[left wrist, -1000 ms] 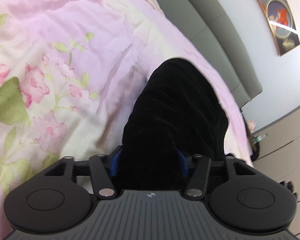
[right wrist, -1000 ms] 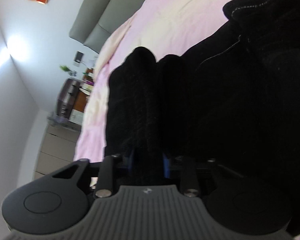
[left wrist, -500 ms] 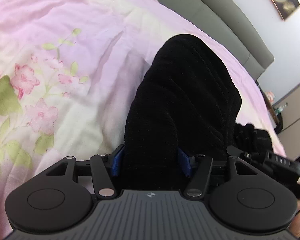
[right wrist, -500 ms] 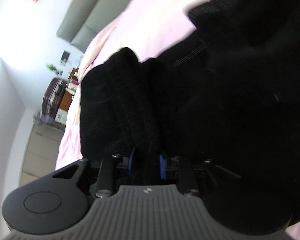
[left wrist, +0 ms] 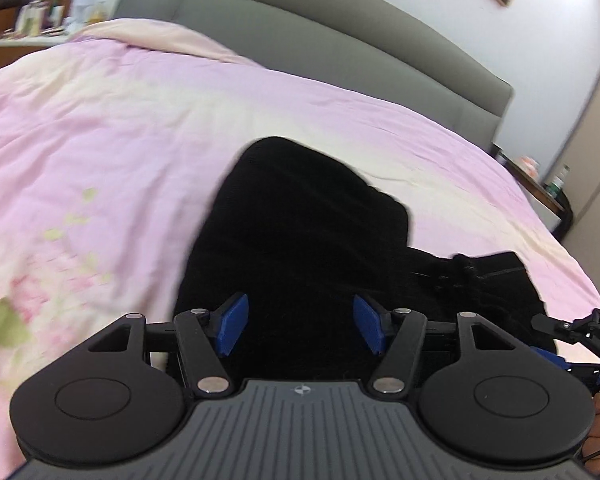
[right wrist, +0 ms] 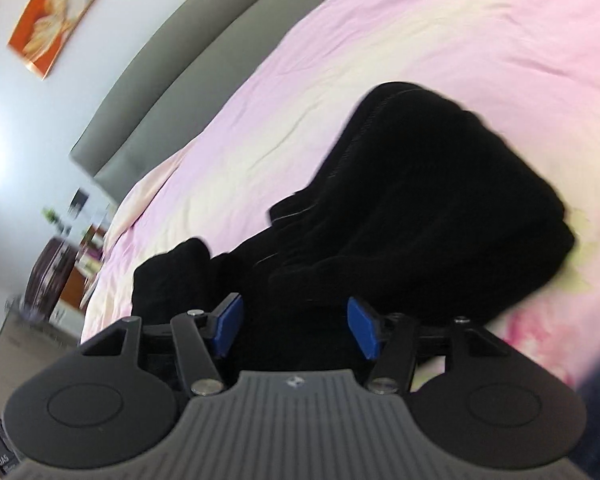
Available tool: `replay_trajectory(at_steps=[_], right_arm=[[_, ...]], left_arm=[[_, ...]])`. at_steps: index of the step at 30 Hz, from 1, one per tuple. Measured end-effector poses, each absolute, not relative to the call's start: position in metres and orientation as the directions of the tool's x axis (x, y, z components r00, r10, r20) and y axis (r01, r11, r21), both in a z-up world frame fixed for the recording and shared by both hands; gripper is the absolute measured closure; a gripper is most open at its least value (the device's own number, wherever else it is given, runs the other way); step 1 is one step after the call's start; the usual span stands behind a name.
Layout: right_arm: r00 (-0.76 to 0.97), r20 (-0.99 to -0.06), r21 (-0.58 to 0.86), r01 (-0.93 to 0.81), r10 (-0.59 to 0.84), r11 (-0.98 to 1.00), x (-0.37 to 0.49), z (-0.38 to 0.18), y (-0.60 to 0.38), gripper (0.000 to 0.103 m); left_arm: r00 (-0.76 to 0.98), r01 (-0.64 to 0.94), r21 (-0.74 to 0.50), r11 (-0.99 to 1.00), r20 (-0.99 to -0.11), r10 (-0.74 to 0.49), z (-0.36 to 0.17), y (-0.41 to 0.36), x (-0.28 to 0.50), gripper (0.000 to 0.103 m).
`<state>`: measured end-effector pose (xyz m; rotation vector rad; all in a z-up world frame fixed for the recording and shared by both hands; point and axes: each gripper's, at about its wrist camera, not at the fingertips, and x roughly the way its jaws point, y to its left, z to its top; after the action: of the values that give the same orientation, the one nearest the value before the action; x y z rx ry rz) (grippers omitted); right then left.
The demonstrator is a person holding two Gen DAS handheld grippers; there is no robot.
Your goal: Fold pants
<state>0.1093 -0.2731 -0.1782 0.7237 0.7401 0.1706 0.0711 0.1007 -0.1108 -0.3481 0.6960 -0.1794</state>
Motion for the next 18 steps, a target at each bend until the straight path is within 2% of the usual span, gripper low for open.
replay_trajectory(at_steps=[3,5,6,8,9,11,18], right_arm=[[0.737,-0.578,0.685,0.204,0.352,0.699,0.105,-0.174,-0.271,0.042],[0.710,-0.634,0.681,0.324,0.307,0.656,0.099,-0.180,-0.275,0.037],[0.703,-0.653,0.677,0.375,0.282,0.634,0.093,-0.181,-0.278,0.039],[0.753,-0.611,0.715,0.393,0.243,0.578,0.085,-0.177,-0.282,0.037],[0.789,-0.576,0.749,0.405,0.213,0.525,0.080,-0.174,-0.291,0.031],[0.805,-0.571,0.768,0.455,0.160,0.451,0.076,-0.174,-0.298,0.030],[0.707,-0.699,0.704,0.652,0.110,0.280,0.100,-0.186,-0.297,0.030]], left_arm=[[0.739,0.150,-0.335,0.930,-0.588,-0.330,-0.100,0.064,0.085,0.029],[0.728,0.229,-0.278,0.933,-0.587,-0.354,-0.092,0.037,0.095,0.027],[0.725,0.265,-0.245,0.933,-0.588,-0.360,-0.089,0.023,0.101,0.027],[0.711,0.310,-0.185,0.933,-0.606,-0.357,-0.084,-0.005,0.115,0.027],[0.707,0.328,-0.165,0.930,-0.610,-0.357,-0.082,-0.017,0.121,0.027],[0.700,0.356,-0.136,0.924,-0.616,-0.360,-0.080,-0.038,0.132,0.027],[0.691,0.428,-0.031,0.903,-0.632,-0.349,-0.083,-0.099,0.155,0.027]])
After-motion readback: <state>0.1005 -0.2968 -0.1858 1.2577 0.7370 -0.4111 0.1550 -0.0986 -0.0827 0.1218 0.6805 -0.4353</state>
